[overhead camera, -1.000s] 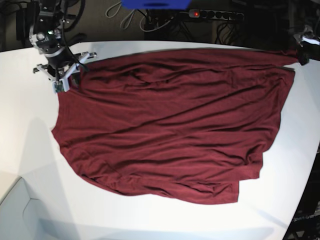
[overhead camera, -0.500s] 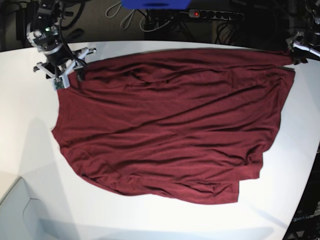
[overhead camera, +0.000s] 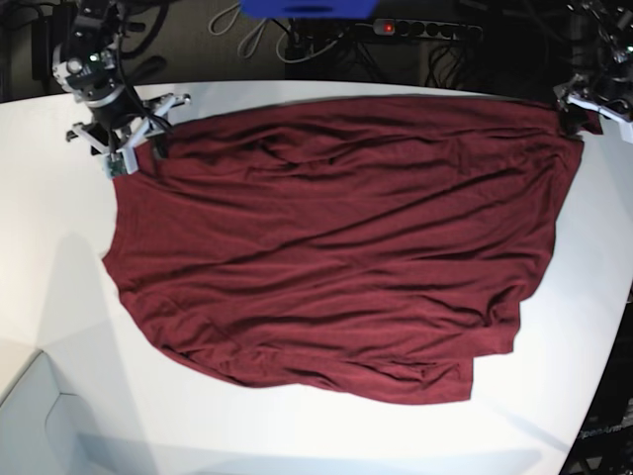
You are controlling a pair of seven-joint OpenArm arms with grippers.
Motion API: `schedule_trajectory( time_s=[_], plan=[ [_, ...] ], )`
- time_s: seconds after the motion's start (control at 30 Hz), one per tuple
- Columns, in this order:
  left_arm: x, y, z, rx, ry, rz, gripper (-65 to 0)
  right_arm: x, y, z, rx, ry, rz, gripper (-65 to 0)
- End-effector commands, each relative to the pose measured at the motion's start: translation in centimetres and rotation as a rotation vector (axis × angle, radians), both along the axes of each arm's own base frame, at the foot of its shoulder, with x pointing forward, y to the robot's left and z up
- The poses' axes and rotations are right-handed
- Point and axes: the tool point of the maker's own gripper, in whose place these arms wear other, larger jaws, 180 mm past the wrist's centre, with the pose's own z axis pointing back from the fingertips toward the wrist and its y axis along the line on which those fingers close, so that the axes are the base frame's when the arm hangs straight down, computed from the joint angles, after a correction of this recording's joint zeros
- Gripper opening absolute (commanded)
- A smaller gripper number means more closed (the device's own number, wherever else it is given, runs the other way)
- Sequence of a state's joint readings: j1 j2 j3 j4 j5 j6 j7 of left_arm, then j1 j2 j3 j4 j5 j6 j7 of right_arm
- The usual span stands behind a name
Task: Layout the t-shirt on the table in an organized manner, then fold the t-shirt properly
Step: 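Grasp the collar corners with both grippers and pull them apart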
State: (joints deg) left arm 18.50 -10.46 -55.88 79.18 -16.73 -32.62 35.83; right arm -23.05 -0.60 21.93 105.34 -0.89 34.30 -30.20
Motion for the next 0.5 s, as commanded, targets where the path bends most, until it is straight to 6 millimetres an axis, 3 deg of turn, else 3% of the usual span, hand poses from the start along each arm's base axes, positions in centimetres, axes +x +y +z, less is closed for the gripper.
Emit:
schedule_trajectory(
  time_s=[0.0,0.47],
  plan=[
    [0.24,0.45,0.58,0.009,-0.014,-0.004,-12.0,0.63,-0.04,1.08,0.002,-0.045,0.01,-36.2],
    [0.72,0.35,0.76,0.008,-0.026,-0.004,-12.2,0.84,-0.02,1.22,0.002,-0.053,0.01,-36.2]
  ],
)
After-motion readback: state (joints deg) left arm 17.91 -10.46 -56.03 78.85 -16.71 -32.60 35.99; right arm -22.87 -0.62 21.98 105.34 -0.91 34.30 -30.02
